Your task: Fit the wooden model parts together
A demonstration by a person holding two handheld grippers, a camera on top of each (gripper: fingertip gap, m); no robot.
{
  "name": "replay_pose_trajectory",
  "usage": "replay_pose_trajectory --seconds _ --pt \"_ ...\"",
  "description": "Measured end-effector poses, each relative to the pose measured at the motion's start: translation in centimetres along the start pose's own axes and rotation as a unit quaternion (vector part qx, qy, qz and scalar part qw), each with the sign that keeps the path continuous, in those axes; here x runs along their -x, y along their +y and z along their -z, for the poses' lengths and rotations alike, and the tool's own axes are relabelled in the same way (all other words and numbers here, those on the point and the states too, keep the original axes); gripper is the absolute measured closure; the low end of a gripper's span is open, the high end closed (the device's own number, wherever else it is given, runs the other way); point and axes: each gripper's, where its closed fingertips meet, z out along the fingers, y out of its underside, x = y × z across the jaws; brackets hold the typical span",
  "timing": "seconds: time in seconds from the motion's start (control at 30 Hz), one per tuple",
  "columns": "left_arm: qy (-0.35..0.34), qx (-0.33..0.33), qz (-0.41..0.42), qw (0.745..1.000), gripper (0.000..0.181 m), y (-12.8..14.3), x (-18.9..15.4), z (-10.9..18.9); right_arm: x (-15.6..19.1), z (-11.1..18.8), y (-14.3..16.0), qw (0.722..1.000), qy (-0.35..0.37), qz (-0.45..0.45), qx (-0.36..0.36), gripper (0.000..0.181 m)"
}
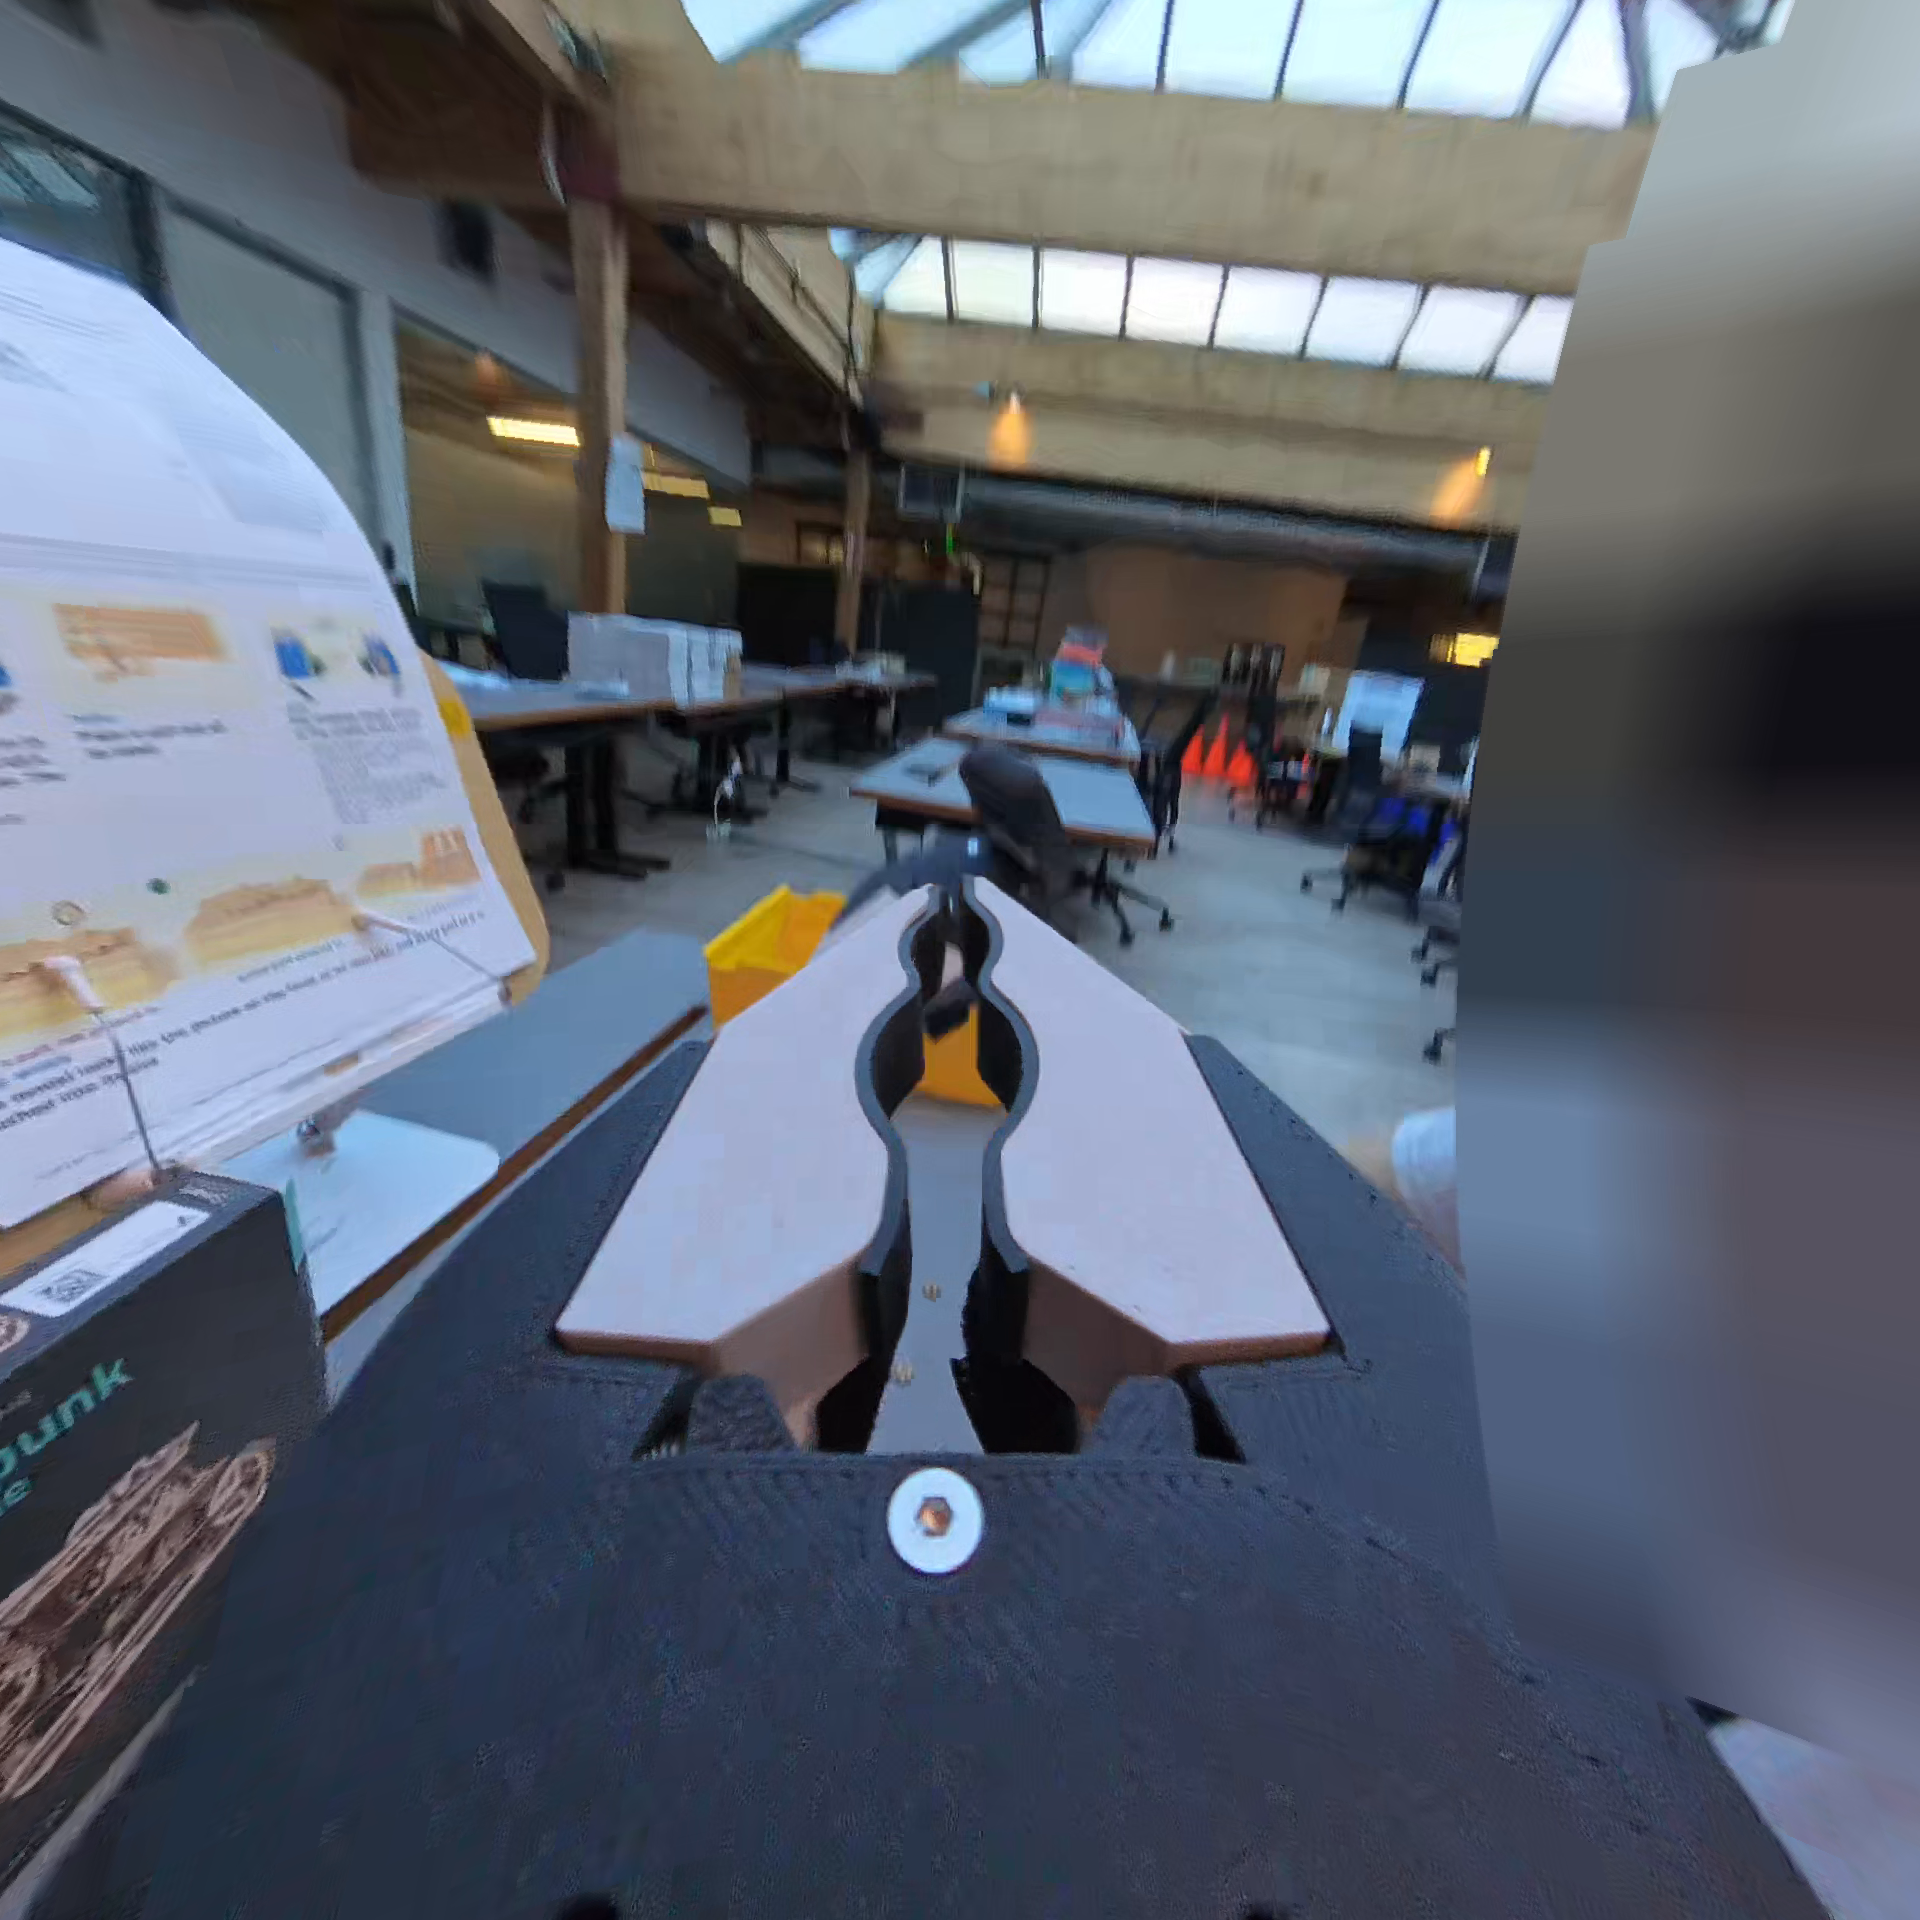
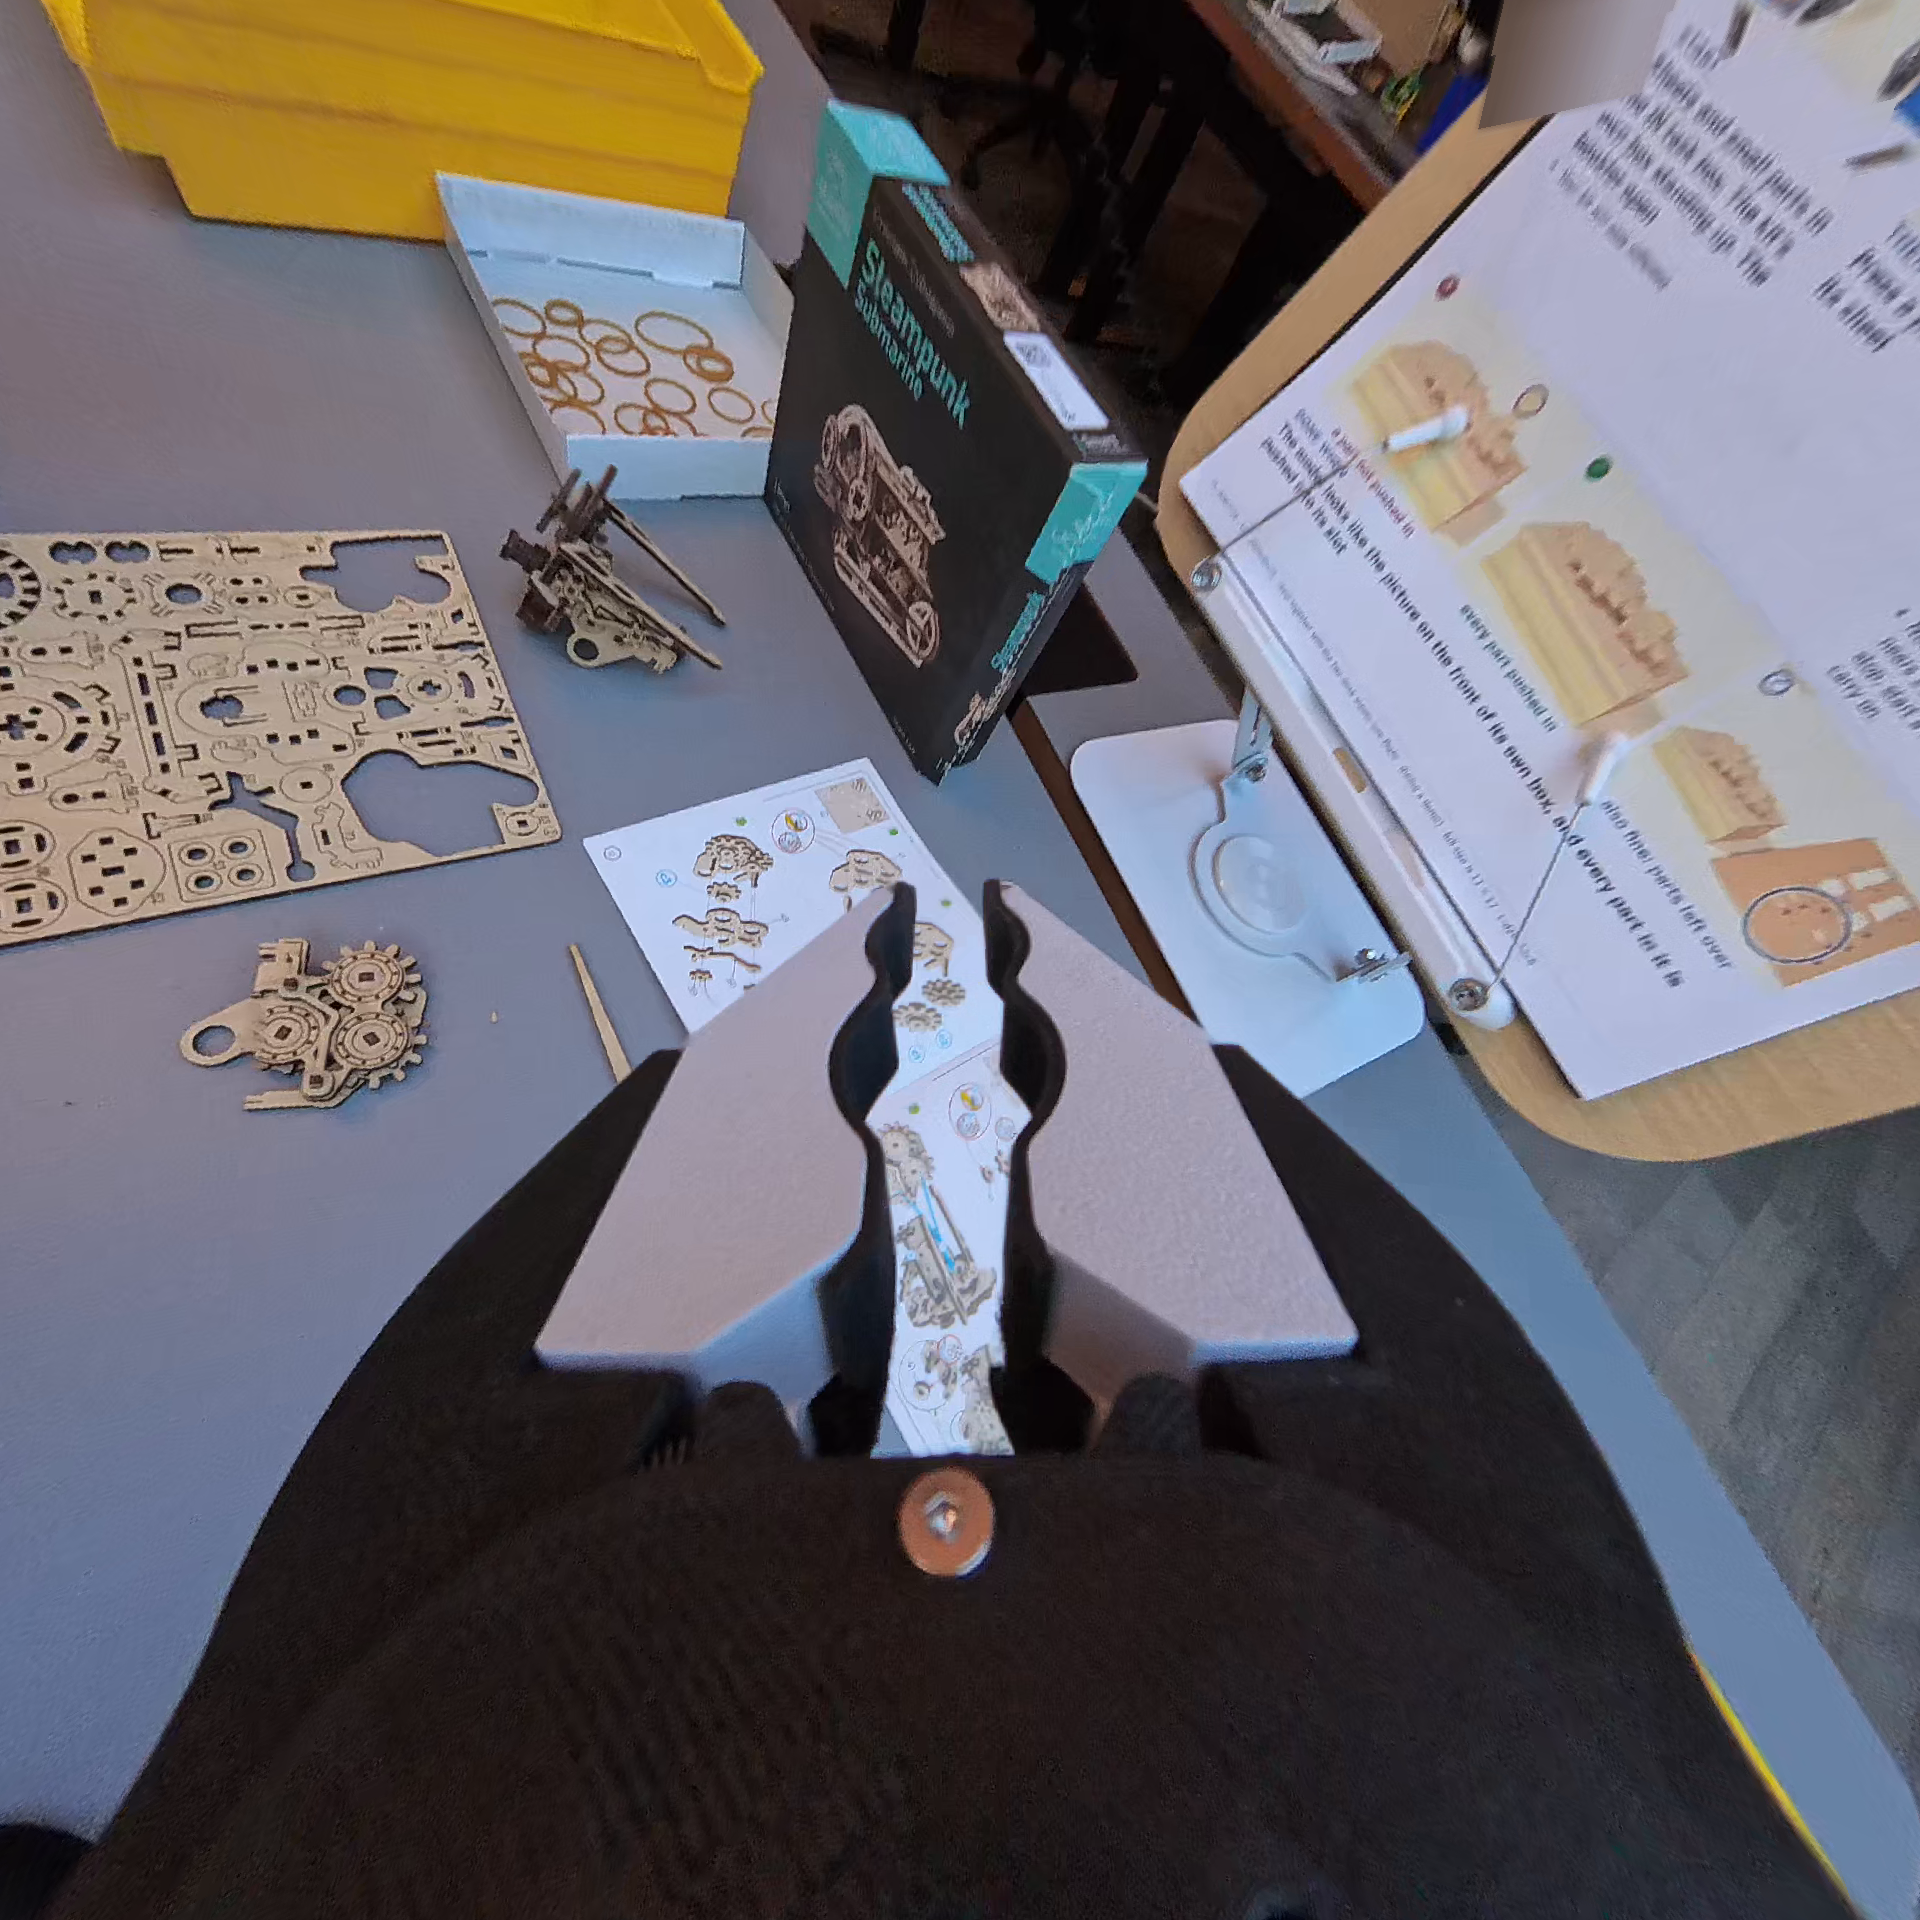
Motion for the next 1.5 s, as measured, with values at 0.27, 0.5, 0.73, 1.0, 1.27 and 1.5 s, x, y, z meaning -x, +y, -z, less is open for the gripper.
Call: replay_pose_trajectory --seconds 0.27,0.5,0.73,1.0,1.27,1.5 --pt "-0.115 0.18 -0.159 0.964 0.152 8.5 2.1 -2.9 4.0 -1.5 0.9 0.997 -0.056 0.02 -0.049 0.157" --pt "-0.045 0.21 -0.055 0.975 0.166 20.9 1.1 -0.1 7.1 -1.3 4.7 0.984 -0.028 0.032 -0.173 0.166" --pt "-0.065 0.186 -0.084 0.977 0.167 23.0 4.4 0.9 5.6 -1.3 5.2 0.984 0.008 0.03 -0.174 0.172" --pt "-0.062 0.157 -0.054 0.984 0.165 22.4 5.2 1.7 6.1 -1.3 6.2 0.983 0.048 0.132 -0.121 0.181" --pt "-0.041 0.201 -0.054 0.977 0.169 23.8 4.2 1.2 6.6 0.3 11.0 0.994 -0.012 0.102 -0.038 0.181" --pt "0.005 0.265 -0.039 0.963 0.169 27.3 2.0 -0.5 9.6 1.2 11.5 0.993 -0.093 0.06 -0.033 0.173"
